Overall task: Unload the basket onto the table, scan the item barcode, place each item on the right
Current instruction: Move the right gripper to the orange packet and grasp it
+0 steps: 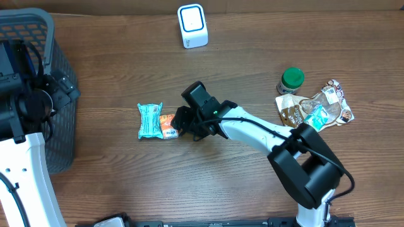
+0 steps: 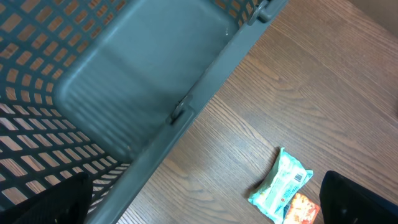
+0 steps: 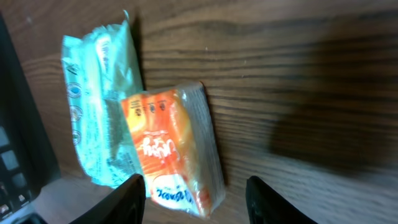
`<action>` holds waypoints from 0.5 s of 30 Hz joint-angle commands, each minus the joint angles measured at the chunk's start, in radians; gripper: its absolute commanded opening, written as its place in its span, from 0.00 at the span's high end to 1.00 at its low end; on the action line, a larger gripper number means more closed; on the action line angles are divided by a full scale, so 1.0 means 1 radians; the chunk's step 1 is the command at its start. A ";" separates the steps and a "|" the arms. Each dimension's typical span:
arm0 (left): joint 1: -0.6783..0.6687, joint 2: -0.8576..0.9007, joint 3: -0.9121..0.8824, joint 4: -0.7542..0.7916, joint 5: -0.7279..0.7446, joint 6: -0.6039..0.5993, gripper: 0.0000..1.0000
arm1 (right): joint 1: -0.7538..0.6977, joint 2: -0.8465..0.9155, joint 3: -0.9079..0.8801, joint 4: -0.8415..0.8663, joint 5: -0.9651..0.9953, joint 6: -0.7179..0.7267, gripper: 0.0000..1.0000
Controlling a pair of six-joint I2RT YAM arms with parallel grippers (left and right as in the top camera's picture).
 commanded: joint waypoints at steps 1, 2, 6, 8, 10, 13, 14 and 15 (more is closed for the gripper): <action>0.004 0.003 0.014 0.001 -0.014 -0.003 0.00 | 0.005 0.036 -0.005 0.020 -0.067 0.009 0.49; 0.004 0.003 0.014 0.001 -0.014 -0.003 0.00 | 0.005 0.042 -0.005 0.019 -0.074 0.010 0.50; 0.004 0.003 0.014 0.001 -0.014 -0.003 0.01 | 0.006 0.057 -0.005 0.015 -0.103 0.012 0.52; 0.004 0.003 0.014 0.001 -0.014 -0.003 0.01 | 0.009 0.058 -0.005 0.014 -0.111 0.011 0.53; 0.004 0.003 0.014 0.001 -0.014 -0.003 0.00 | 0.016 0.058 -0.005 0.015 -0.111 0.004 0.56; 0.004 0.003 0.014 0.001 -0.014 -0.003 0.00 | 0.026 0.062 -0.005 0.016 -0.105 0.004 0.61; 0.004 0.003 0.014 0.001 -0.014 -0.003 0.01 | 0.029 0.066 -0.005 0.016 -0.099 0.004 0.63; 0.004 0.003 0.014 0.001 -0.014 -0.003 0.00 | 0.031 0.071 -0.005 0.019 -0.099 0.004 0.63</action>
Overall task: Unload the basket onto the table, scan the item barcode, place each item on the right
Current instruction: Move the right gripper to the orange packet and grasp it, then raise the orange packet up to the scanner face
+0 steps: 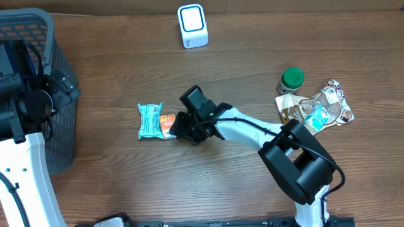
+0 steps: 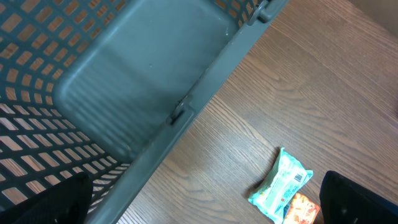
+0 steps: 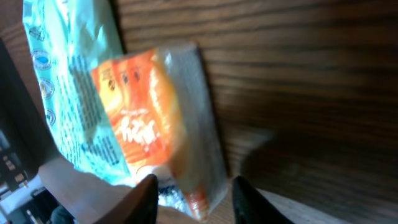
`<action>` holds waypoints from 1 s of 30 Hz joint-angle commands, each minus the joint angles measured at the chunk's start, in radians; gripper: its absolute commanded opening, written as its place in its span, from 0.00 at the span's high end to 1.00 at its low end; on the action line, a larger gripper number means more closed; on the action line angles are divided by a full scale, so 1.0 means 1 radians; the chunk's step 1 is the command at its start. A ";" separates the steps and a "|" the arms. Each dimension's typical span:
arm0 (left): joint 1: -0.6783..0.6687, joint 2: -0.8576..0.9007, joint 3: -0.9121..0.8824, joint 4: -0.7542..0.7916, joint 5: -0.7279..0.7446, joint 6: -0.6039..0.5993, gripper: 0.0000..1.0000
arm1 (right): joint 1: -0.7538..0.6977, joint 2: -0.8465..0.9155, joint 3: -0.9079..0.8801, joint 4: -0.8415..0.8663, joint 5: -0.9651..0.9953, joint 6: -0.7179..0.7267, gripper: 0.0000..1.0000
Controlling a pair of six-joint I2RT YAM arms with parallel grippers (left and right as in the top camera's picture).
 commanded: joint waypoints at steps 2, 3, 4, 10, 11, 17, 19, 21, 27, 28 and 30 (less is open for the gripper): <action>0.004 0.003 0.014 0.002 -0.014 -0.003 0.01 | 0.014 0.035 -0.005 0.009 -0.005 0.001 0.66; 0.004 0.003 0.014 0.001 -0.014 -0.003 0.00 | 0.014 0.042 -0.005 0.008 -0.005 0.001 0.67; 0.004 0.003 0.014 0.002 -0.014 -0.003 0.01 | 0.014 0.051 -0.005 0.008 -0.005 0.001 0.69; 0.004 0.003 0.014 0.002 -0.014 -0.003 0.01 | 0.010 0.055 -0.005 0.001 -0.007 -0.004 0.96; 0.004 0.003 0.014 0.001 -0.014 -0.003 0.01 | 0.006 0.054 -0.005 0.001 -0.016 -0.012 0.96; 0.004 0.003 0.014 0.001 -0.014 -0.003 0.00 | -0.064 0.025 -0.002 0.003 -0.218 -0.123 0.96; 0.004 0.003 0.014 0.001 -0.014 -0.003 0.00 | -0.106 -0.003 -0.002 0.005 -0.349 -0.174 0.96; 0.004 0.003 0.014 0.001 -0.014 -0.003 0.01 | -0.157 -0.037 -0.002 0.004 -0.514 -0.240 0.96; 0.004 0.003 0.014 0.002 -0.014 -0.003 0.00 | -0.312 -0.128 -0.002 0.023 -0.965 -0.323 0.96; 0.004 0.003 0.014 0.001 -0.014 -0.003 0.01 | -0.339 -0.137 -0.002 0.042 -1.037 -0.322 0.96; 0.004 0.003 0.014 0.001 -0.014 -0.003 0.00 | -0.386 -0.147 -0.002 0.082 -1.149 -0.308 0.96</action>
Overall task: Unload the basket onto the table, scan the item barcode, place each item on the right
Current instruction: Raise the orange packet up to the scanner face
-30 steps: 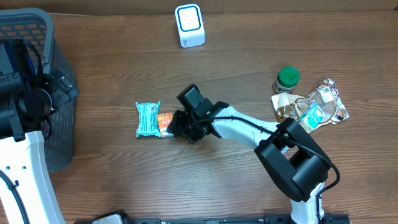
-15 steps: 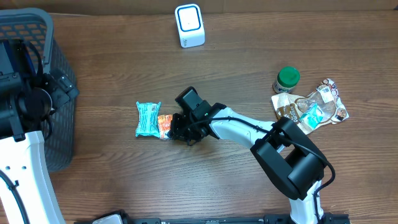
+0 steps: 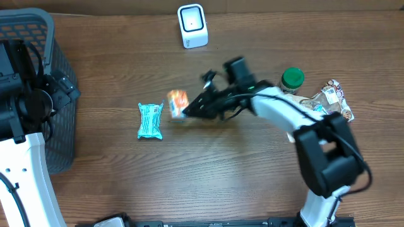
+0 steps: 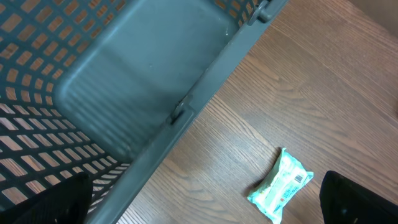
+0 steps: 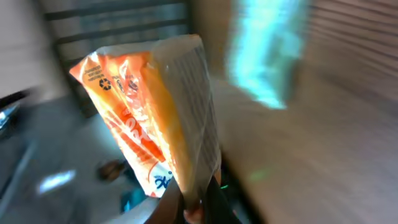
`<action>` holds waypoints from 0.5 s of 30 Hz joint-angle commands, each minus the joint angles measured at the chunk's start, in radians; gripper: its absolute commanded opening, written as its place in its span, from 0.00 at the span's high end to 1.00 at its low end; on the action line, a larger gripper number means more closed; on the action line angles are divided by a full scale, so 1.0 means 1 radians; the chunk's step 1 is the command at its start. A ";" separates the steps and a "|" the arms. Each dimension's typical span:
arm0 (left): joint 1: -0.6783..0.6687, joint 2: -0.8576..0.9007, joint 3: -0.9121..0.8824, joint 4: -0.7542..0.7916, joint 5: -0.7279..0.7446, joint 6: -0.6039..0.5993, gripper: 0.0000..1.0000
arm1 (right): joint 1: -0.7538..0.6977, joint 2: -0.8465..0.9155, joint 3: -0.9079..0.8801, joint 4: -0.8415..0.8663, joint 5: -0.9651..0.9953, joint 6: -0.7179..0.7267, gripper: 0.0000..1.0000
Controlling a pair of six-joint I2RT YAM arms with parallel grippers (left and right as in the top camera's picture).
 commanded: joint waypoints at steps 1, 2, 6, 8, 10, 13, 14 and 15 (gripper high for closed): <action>0.004 0.003 0.014 0.001 -0.014 -0.003 0.01 | -0.067 -0.057 -0.002 0.040 -0.345 -0.020 0.96; 0.004 0.003 0.014 0.000 -0.014 -0.003 0.00 | -0.087 -0.058 -0.002 0.037 -0.344 0.011 0.96; 0.004 0.003 0.014 0.000 -0.014 -0.003 0.01 | -0.153 -0.058 -0.002 0.035 -0.345 0.042 0.96; 0.004 0.003 0.014 0.000 -0.014 -0.003 0.01 | -0.186 -0.058 -0.002 0.035 -0.344 0.057 0.96; 0.004 0.003 0.014 0.000 -0.014 -0.003 0.00 | -0.215 -0.058 -0.002 0.034 -0.344 0.071 0.96; 0.004 0.003 0.014 0.000 -0.014 -0.003 0.00 | -0.249 -0.058 -0.002 0.032 -0.345 0.071 0.96; 0.004 0.003 0.014 0.000 -0.014 -0.003 0.00 | -0.259 -0.058 -0.002 0.032 -0.345 0.071 0.96; 0.004 0.003 0.014 0.000 -0.014 -0.003 0.00 | -0.267 -0.058 -0.002 0.032 -0.345 0.071 0.96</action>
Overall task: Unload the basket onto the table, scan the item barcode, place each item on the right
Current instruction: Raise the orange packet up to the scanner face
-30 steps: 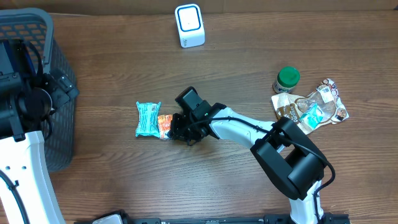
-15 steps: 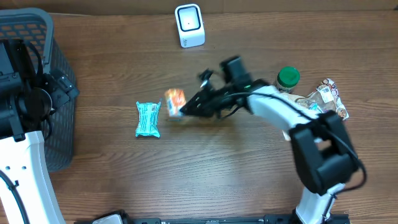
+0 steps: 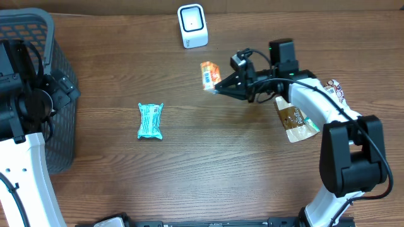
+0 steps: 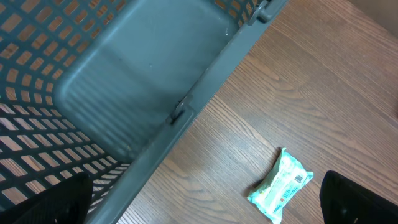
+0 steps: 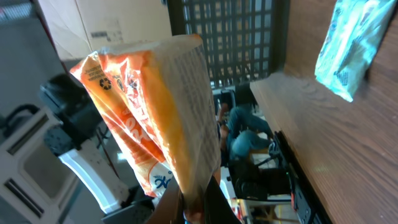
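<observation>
My right gripper point(image 3: 218, 88) is shut on an orange snack packet point(image 3: 209, 74), held in the air right of centre, below and to the right of the white barcode scanner point(image 3: 192, 26). In the right wrist view the orange packet point(image 5: 152, 118) stands up from the pinched jaws. A teal packet point(image 3: 150, 120) lies on the table at left centre; the left wrist view shows the same teal packet point(image 4: 280, 185). My left gripper point(image 4: 205, 202) hangs open over the basket's edge, holding nothing.
A dark grey mesh basket point(image 3: 60, 120) stands at the left edge. At the right are a green-lidded jar point(image 3: 291, 80) and a heap of packets point(image 3: 300, 120). The wooden table point(image 3: 202, 176) spans the view.
My right gripper has carried the orange packet up and to the right, from near the teal packet to a spot closer to the scanner. The left arm has not moved.
The orange packet lay against the teal one with my right gripper open around it. Then the jaws were closer about it. Later the packet was held lifted above the table, and now it hangs near the scanner.
</observation>
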`<action>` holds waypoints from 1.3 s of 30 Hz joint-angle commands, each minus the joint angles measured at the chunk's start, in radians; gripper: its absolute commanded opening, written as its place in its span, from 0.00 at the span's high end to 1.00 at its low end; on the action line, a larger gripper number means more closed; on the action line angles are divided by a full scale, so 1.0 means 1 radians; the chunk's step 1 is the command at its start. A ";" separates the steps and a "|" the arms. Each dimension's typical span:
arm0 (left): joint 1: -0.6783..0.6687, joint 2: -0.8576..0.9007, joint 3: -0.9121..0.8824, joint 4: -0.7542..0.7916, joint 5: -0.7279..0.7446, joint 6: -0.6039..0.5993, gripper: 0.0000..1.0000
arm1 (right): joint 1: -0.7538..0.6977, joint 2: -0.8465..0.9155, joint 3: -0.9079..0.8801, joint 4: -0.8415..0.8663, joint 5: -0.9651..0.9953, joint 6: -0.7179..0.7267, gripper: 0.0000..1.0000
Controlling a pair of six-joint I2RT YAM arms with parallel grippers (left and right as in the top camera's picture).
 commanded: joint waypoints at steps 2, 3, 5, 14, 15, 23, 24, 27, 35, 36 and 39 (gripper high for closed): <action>0.004 0.003 0.014 0.001 -0.014 -0.003 0.00 | -0.029 -0.014 -0.002 0.001 -0.038 0.009 0.96; 0.004 0.003 0.014 0.002 -0.014 -0.003 0.01 | -0.031 -0.014 -0.002 0.001 -0.038 0.009 0.96; 0.004 0.003 0.014 0.002 -0.014 -0.003 0.01 | -0.036 -0.014 -0.002 0.001 -0.037 0.009 0.96; 0.004 0.003 0.014 0.001 -0.014 -0.003 0.00 | -0.013 -0.021 -0.002 0.052 -0.030 0.000 0.96; 0.004 0.003 0.014 0.002 -0.014 -0.003 0.01 | 0.003 -0.024 -0.002 0.061 -0.014 0.001 0.96; 0.004 0.003 0.014 0.001 -0.014 -0.003 0.00 | 0.188 -0.029 -0.002 0.013 0.266 -0.057 0.96; 0.004 0.003 0.014 0.001 -0.014 -0.003 0.00 | 0.209 -0.029 -0.002 -0.016 0.320 -0.082 0.96; 0.004 0.003 0.014 0.001 -0.014 -0.003 0.00 | 0.264 -0.029 0.026 -0.215 0.591 -0.184 0.96; 0.004 0.003 0.014 0.001 -0.014 -0.003 0.00 | 0.331 -0.029 0.340 -0.729 1.247 -0.322 0.96; 0.004 0.003 0.014 0.001 -0.014 -0.003 0.01 | 0.335 -0.029 0.395 -0.765 1.315 -0.322 0.96; 0.004 0.003 0.014 0.002 -0.014 -0.003 0.01 | 0.346 -0.029 0.562 -0.809 1.544 -0.322 0.96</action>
